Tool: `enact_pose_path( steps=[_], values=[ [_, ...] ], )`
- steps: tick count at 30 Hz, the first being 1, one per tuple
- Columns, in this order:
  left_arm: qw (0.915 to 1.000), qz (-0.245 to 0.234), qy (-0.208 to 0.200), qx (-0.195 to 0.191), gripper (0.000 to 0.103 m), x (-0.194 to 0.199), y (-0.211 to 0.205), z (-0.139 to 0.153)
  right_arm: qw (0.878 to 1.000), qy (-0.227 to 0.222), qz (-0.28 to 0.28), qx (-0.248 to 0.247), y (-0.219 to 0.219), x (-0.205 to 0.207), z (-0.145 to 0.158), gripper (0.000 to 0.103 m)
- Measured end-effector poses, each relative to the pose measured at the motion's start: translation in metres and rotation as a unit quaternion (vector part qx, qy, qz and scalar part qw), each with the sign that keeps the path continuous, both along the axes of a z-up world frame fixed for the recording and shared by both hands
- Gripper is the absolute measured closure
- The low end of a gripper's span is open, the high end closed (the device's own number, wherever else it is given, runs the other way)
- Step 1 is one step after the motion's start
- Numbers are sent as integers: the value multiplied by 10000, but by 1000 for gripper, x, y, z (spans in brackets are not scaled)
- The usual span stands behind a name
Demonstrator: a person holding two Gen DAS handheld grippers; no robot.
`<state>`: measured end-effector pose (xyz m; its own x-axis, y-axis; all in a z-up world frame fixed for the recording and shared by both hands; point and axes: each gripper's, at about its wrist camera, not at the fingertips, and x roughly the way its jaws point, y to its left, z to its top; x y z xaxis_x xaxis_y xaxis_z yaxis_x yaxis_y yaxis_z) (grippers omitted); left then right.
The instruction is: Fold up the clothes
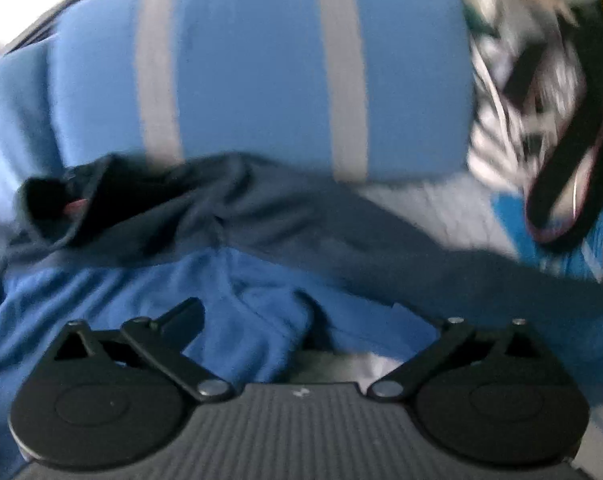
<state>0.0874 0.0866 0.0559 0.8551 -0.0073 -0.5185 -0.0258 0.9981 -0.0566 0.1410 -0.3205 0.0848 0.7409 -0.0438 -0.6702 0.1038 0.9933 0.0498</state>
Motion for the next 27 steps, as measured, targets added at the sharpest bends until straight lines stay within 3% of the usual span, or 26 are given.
enact_pose_path(
  steps=[2,6,11,14,16,19,25,27],
  values=[
    [9999,92,8,-59,16,2,5,0,9994,-145,274,-150,23,-7,9,0],
    [9994,356,-18,-52,16,3,15,-1,9956,-299,887,63,70,-13,13,0],
    [9973,720,-104,-54,16,5,30,0,9868,-660,1462,232,118,-13,-13,0],
    [9935,1101,-256,99,16,4,37,4,9846,-553,1649,157,130,-11,-32,0],
    [9852,1543,-491,561,16,4,39,9,9840,-363,1742,127,134,-9,-39,0],
    [9717,1827,-837,1241,16,16,49,15,9836,-147,1788,163,136,-6,-44,0],
    [9638,1854,-483,1852,16,76,82,19,9839,193,1678,580,135,-2,-54,0],
    [9660,1784,-297,1848,16,90,93,18,9830,326,1666,704,137,-2,-60,0]
  ],
)
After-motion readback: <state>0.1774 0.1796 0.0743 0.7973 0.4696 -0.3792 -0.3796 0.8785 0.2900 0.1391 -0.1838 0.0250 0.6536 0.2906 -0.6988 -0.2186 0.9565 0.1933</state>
